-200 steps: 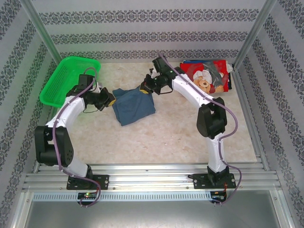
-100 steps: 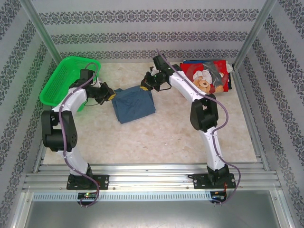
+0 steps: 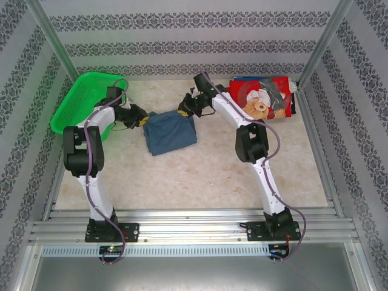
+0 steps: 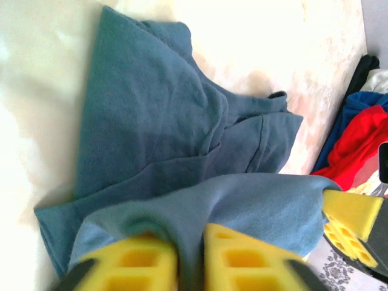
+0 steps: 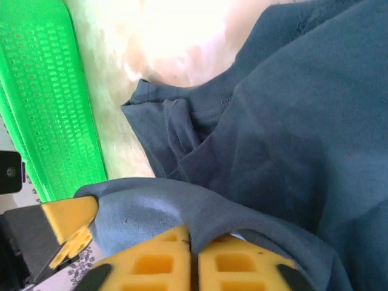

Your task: Fold and stack the t-shirts

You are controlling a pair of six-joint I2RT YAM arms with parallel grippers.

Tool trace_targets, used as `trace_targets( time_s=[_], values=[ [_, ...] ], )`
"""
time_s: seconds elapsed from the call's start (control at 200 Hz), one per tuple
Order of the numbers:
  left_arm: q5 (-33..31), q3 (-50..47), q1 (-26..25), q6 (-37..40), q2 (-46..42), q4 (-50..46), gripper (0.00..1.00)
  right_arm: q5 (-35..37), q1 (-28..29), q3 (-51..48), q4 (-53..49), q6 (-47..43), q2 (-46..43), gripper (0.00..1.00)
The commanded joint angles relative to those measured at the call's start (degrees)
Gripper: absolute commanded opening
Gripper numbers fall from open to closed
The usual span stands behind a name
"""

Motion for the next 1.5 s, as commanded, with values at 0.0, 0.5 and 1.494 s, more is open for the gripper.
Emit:
trace_targets(
  time_s=[0.0,0.5,1.494],
  values=[
    [0.3,2.9,1.0,0.2,1.1,1.5,0.41,-1.1,-0.7,3.1,1.5,2.2,1.4,0.24],
    [-4.1,16.2,-1.8,8.2,-7.8,-14.1,0.79,2.0,-2.1,-8.2,1.6,-7.4,-17.6,0.51],
    [-16.4,-19.1,-10.6,6.6,-24.9,-1.5,0.67,-0.7,-2.0,10.1,22.2,9.3,13.2,0.29]
  ],
)
